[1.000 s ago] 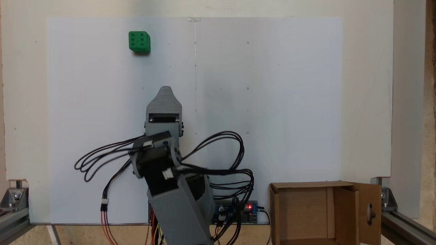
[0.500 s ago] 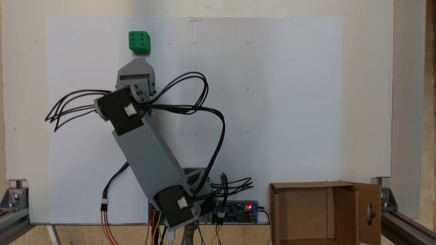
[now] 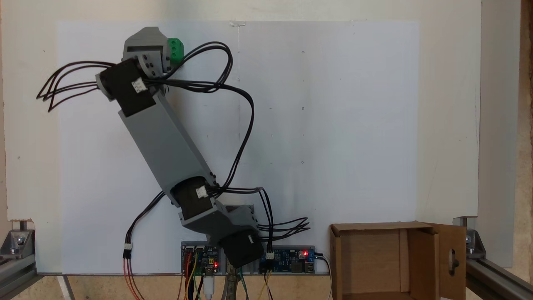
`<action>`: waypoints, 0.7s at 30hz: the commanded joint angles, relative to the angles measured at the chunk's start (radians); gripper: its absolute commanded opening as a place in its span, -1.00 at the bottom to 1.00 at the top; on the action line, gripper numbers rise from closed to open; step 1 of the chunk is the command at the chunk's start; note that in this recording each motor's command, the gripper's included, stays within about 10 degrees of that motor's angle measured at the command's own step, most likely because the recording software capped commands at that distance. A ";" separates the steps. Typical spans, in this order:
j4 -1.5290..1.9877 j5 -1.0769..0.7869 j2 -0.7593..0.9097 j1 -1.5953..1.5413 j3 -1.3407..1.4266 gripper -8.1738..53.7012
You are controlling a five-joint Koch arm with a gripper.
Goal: Grasp a green dice and put it in the bin.
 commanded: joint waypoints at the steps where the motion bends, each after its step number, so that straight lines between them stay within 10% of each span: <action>1: 0.037 0.098 0.005 0.000 -0.067 0.69; 21: -0.035 0.152 -0.184 0.006 -0.196 0.67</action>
